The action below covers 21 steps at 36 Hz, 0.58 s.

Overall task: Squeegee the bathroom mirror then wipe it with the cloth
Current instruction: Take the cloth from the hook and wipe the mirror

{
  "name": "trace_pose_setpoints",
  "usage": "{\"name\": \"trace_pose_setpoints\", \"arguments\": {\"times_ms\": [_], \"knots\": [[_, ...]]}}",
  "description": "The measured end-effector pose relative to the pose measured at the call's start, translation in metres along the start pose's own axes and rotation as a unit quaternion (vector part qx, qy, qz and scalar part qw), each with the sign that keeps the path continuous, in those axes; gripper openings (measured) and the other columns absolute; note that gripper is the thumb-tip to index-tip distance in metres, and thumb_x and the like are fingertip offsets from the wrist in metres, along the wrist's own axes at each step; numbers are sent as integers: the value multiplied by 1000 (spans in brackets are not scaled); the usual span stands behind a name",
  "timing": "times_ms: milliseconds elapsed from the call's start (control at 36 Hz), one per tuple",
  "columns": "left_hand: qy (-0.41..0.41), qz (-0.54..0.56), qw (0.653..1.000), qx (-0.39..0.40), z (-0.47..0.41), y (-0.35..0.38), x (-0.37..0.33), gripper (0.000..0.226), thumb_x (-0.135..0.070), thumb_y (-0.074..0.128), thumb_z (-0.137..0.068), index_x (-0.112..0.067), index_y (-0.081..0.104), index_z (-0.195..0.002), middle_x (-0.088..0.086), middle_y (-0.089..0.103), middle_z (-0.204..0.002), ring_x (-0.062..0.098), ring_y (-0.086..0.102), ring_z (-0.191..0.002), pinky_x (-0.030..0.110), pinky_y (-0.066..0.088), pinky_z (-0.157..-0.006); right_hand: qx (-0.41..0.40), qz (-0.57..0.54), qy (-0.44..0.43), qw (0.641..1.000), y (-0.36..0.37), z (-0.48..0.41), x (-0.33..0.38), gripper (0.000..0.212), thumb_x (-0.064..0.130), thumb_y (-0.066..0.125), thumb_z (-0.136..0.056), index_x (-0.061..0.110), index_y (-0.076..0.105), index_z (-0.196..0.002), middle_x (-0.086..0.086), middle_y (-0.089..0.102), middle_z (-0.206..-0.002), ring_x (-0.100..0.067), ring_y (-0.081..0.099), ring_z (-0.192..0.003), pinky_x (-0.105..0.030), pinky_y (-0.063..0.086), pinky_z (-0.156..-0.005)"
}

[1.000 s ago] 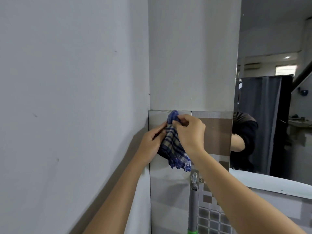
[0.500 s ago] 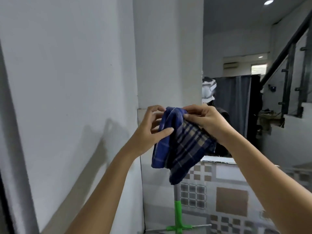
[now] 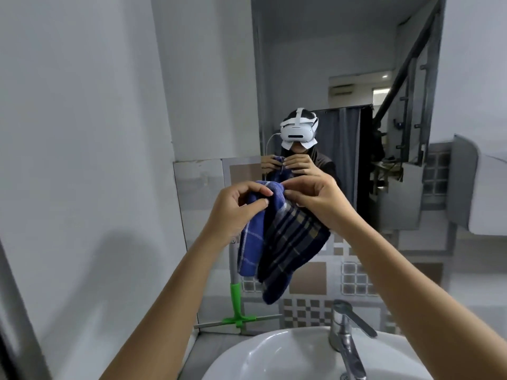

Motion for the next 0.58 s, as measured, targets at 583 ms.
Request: {"name": "trace_pose_setpoints", "arguments": {"times_ms": [583], "knots": [[2,-17,998,-61,34,57,10,19,-6,59,-88,-25,59,-92,-9,61,-98,5,60,-95,24,50,-87,-65,65,23,996,-76,67,-27,11,15,72,-78,19,70,-89,8,68,-76,5,59,-67,-12,47,-65]]}}
Point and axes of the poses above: each hand's wrist, its own z-axis away from the middle knuckle, its own y-axis out of the palm, x = y × z, the point moved 8 cm from there along -z, towards the middle knuckle
